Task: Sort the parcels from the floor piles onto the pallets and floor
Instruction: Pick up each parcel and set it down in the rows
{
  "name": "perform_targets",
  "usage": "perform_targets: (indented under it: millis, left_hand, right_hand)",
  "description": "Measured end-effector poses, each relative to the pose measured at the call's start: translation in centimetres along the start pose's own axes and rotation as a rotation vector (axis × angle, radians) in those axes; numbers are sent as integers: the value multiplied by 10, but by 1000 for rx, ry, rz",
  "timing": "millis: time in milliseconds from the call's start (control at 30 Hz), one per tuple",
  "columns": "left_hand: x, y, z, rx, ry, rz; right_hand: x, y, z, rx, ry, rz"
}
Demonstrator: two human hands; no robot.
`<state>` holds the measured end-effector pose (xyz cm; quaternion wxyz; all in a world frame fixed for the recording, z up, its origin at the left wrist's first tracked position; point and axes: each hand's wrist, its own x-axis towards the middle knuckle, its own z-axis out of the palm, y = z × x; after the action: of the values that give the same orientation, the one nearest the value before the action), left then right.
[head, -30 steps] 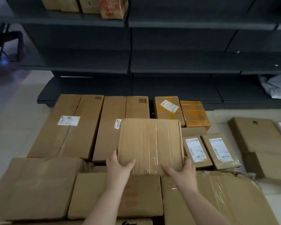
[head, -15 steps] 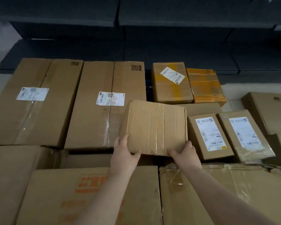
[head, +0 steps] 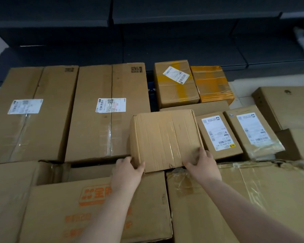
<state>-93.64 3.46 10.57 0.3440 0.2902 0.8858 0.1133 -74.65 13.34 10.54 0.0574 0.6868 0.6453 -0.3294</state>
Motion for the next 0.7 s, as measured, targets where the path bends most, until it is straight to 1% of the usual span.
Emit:
perform_targets:
  millis: [67, 133, 233, 367, 433, 567, 700]
  left_hand:
    - [-15, -2, -13, 44, 104, 59]
    - [-33, 1, -32, 47, 90, 100]
    - [-72, 7, -71, 147, 70, 161]
    - [-150, 22, -123, 118, 89, 186]
    - [-192, 36, -138, 79, 47, 218]
    - [-281, 71, -157, 54, -38, 341]
    - [-366, 96, -160, 161, -66, 446]
  right_hand:
    - [-15, -3, -8, -36, -18, -31]
    - [-37, -8, -23, -55, -26, -41]
    - [-84, -17, -66, -87, -33, -87]
    - [-169, -18, -145, -84, 67, -149]
    - [-217, -13, -181, -84, 126, -157]
    - [-309, 14, -236, -50, 183, -131]
    - [-384, 69, -268, -34, 200, -25]
